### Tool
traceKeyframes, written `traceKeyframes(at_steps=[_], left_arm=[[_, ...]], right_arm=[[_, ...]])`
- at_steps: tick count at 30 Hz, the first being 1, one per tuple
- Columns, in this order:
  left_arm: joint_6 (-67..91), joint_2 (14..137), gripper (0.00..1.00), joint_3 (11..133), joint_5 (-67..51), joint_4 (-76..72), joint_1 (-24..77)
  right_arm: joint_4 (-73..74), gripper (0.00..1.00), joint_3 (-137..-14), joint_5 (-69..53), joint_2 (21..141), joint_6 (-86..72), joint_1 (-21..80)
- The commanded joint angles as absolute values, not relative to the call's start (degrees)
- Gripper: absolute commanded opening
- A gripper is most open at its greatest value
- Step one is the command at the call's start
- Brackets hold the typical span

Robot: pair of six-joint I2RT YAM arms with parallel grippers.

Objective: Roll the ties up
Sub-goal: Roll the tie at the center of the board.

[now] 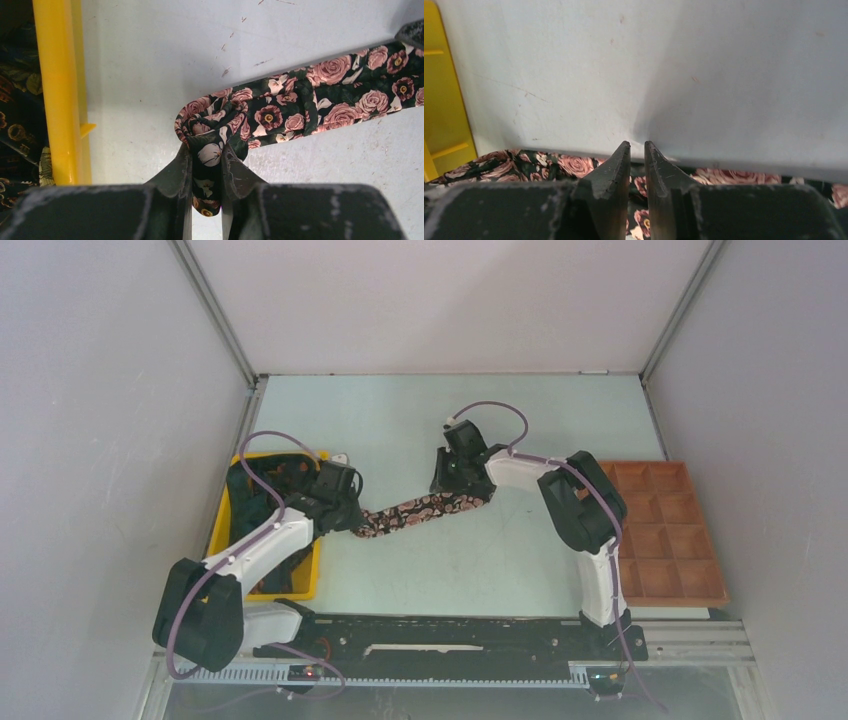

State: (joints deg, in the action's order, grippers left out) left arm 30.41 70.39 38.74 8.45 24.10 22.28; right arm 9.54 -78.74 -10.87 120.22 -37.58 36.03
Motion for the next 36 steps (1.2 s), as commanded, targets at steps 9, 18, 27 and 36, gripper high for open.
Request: traceKeyframes(at_steps=[9, 18, 27, 36], left_arm=[[28.6, 69.1, 0.0, 39.4, 6.6, 22.2, 23.0], [27.5, 72.8, 0.0, 43.4, 12.9, 27.9, 26.1], [27.5, 74.8, 0.0, 48.2, 18.2, 35.2, 27.7], [28.2, 76.5, 0.0, 49.9, 20.4, 38.3, 28.5]], right_arm=[[15.7, 0.2, -69.8, -7.6, 114.7, -37.7, 37.6], [10.8, 0.21, -72.1, -11.3, 109.4, -36.5, 39.0], [-6.3, 0.21, -72.1, -24.9, 113.0, -42.9, 47.2], [-10.6, 0.2, -78.3, -28.4, 122.5, -46.6, 50.6]])
